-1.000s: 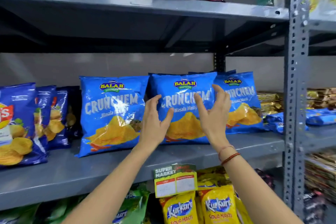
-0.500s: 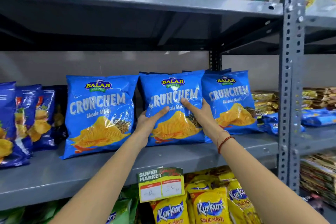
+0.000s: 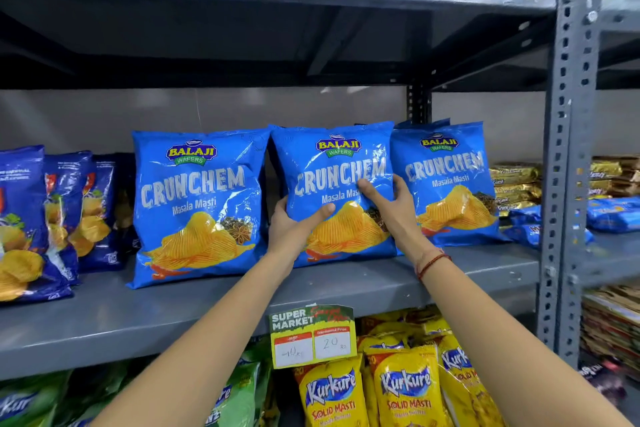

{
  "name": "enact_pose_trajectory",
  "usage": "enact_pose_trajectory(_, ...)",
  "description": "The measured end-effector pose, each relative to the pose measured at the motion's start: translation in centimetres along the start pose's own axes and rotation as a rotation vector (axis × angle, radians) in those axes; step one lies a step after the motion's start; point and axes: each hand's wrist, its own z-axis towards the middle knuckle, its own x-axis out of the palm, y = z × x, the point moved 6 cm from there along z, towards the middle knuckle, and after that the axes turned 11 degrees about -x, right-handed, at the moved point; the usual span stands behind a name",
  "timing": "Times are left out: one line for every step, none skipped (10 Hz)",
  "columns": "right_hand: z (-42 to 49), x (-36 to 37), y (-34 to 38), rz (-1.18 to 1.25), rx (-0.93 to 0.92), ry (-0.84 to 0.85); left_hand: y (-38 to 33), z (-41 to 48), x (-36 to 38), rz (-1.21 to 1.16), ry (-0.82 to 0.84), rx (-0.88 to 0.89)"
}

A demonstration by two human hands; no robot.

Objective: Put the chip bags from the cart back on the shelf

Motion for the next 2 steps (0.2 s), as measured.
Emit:
enact_pose_trajectory(-0.5, -1.3, 1.0, -0.090, -0.052, -0.096, 0.2, -1.2, -0.6, 0.119, -0.093, 0.048)
enact_pose_trajectory(-1.2, -3.2, 3.3, -0.029, -0.155, -0.216, 0.3, -3.1, -0.8, 0.170, -0.120, 0.088)
